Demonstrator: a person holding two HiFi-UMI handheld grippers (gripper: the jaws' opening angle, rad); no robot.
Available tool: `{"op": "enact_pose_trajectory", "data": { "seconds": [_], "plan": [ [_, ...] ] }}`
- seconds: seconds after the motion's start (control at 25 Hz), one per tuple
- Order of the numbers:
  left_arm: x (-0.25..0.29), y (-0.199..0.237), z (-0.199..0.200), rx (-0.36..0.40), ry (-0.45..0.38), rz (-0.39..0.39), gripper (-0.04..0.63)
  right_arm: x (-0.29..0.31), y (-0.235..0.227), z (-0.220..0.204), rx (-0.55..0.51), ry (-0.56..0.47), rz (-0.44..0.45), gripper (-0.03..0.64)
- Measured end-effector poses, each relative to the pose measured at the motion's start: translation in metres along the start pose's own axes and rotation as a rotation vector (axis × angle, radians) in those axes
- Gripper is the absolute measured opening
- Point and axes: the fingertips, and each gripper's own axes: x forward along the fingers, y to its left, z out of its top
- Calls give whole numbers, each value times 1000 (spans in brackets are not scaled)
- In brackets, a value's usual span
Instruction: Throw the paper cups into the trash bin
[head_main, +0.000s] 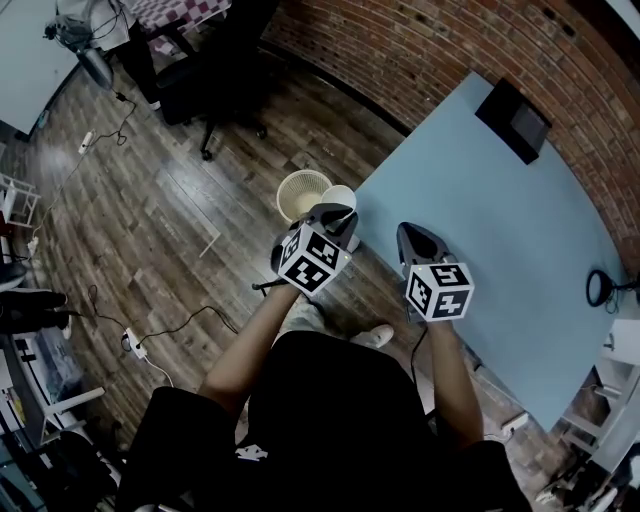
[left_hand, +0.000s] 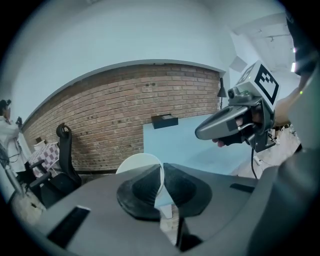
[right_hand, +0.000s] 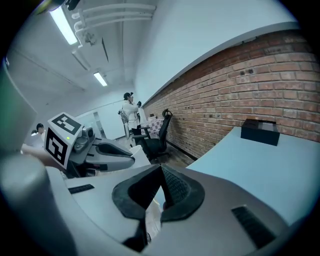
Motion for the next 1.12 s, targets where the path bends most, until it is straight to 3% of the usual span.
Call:
{"op": "enact_pose_trajectory", "data": {
  "seconds": [0.36,0.56,1.12],
  "plan": [
    [-38,82,-33,-48,-17,37,29,65,56,19,10,29,39,3],
    [-64,126,-58,-85,-29,52,29,103,99,25,-50,66,59,3],
    [-97,186,-104,-168,-58,97,29,153,150,40,-124,111,72,3]
  ]
}}
